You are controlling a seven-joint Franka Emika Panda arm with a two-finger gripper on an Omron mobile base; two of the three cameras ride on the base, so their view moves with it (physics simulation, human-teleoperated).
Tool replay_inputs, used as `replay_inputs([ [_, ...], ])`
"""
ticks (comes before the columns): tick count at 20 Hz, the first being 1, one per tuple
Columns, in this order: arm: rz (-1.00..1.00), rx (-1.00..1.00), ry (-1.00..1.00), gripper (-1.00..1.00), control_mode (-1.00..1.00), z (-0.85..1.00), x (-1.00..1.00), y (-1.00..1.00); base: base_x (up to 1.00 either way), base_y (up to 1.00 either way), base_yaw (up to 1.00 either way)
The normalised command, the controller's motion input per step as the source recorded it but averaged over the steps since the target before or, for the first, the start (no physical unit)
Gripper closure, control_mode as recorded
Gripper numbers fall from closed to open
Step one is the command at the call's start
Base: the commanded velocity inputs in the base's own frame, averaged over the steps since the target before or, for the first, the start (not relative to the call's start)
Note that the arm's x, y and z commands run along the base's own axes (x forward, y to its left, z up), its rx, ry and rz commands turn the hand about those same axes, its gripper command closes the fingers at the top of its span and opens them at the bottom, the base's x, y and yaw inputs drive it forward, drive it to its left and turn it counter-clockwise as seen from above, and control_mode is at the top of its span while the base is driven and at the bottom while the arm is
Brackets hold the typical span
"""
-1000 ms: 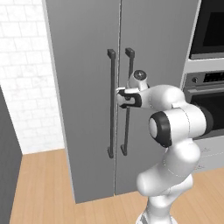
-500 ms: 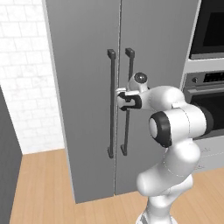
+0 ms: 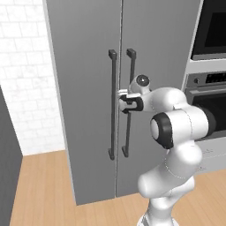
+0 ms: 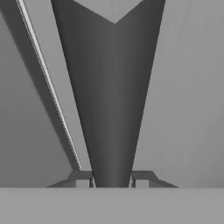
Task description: Grab a lemon wedge from the fridge and one ice cube from the ice bowl, and put them in the glass of lemonade.
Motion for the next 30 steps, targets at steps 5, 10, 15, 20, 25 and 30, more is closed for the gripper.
replay_inputs([
  [5, -0.09, 0.01, 0.04, 1.0, -1.0, 0.17, -0.19, -0.99, 0.0, 0.0, 0.0],
  [10, -0.07, 0.05, 0.02, 1.0, -1.0, 0.21, -0.41, -0.91, 0.0, 0.0, 0.0],
  [15, -0.03, 0.06, 0.06, 1.0, -1.0, 0.37, -0.44, -0.76, 0.0, 0.0, 0.0],
  [20, -0.08, 0.1, 0.03, 1.0, -1.0, 0.25, -0.55, -0.84, 0.0, 0.0, 0.0],
  [25, -0.15, 0.1, 0.03, 1.0, -1.0, 0.18, -0.45, -1.0, 0.0, 0.0, 0.0],
  [30, -0.17, 0.08, 0.06, 1.0, -1.0, 0.25, -0.44, -1.0, 0.0, 0.0, 0.0],
])
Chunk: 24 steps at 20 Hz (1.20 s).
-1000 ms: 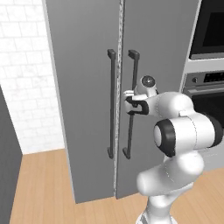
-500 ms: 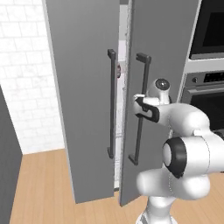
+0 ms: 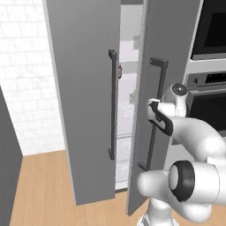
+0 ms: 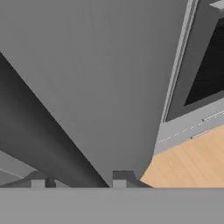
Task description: Grab a lemon wedge from the fridge and one ice cube from the ice bowl, and put them in the glass of lemonade.
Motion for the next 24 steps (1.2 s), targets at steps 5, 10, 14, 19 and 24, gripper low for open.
replay_inputs([
  [5, -0.19, 0.09, 0.06, -1.0, -1.0, 0.24, -0.46, -1.0, 0.0, 0.0, 0.0],
  [10, -0.14, 0.07, 0.01, -1.0, -1.0, 0.39, -0.54, -0.73, 0.0, 0.0, 0.0],
  [14, 0.0, 0.0, -0.02, -1.0, -1.0, 0.85, -0.7, 0.09, 0.0, 0.0, 0.0],
  [19, 0.0, -0.13, -0.07, -1.0, -1.0, 1.0, -0.81, 0.56, 0.0, 0.0, 0.0],
  [24, 0.0, -0.28, 0.07, -1.0, -1.0, 0.61, -0.15, 0.98, 0.0, 0.0, 0.0],
])
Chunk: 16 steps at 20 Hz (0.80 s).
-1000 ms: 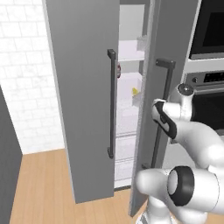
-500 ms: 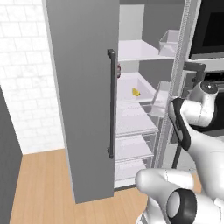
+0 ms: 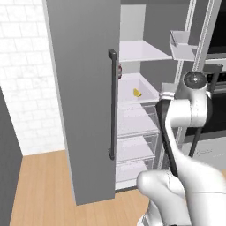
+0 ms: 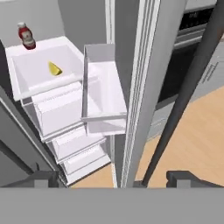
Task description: Grab a lemon wedge from the fridge and one ice cube from the ice bowl, and put them in the glass of lemonade.
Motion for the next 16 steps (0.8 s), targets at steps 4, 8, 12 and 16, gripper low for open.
replay_inputs([
  [4, -0.02, -0.43, 0.32, -1.0, -1.0, 0.03, 0.88, 0.71, 0.0, 0.0, 0.0],
  [8, -0.04, -0.45, 0.59, -1.0, -1.0, 0.05, 1.0, 0.11, 0.0, 0.0, 0.0],
  [12, 0.0, -0.3, 0.53, -1.0, -1.0, -0.02, 0.92, -0.11, 0.0, 0.0, 0.0],
  [16, 0.0, -0.08, 0.19, -1.0, -1.0, -0.35, 0.31, -0.31, 0.0, 0.0, 0.0],
])
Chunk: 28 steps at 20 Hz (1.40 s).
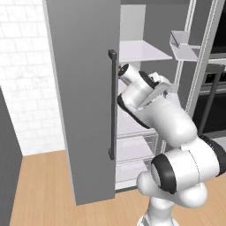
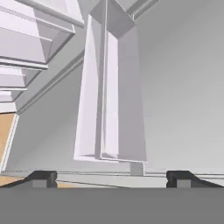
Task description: Grab a lemon wedge from the fridge and one ice cube from the ice bowl, and put them in the glass of lemonade.
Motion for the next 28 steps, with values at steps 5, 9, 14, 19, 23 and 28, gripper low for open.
replay_inputs([
  [5, 0.0, 0.0, -0.01, -1.0, -1.0, -0.7, 0.14, -0.14, 0.0, 0.0, 0.0],
  [9, 0.04, -0.01, 0.0, -1.0, -1.0, -0.46, 0.56, -0.17, 0.0, 0.0, 0.0],
  [14, 0.0, 0.0, 0.0, -1.0, -1.0, 0.0, 0.02, -0.83, 0.0, 0.0, 0.0],
  [19, 0.0, 0.0, 0.0, -1.0, -1.0, 0.0, 0.0, -0.97, 0.0, 0.0, 0.0],
  [23, 0.0, 0.0, 0.0, -1.0, -1.0, 0.0, 0.0, -0.97, 0.0, 0.0, 0.0],
  [28, 0.0, 0.0, 0.0, -1.0, -1.0, 0.01, 0.0, -0.99, 0.0, 0.0, 0.0],
])
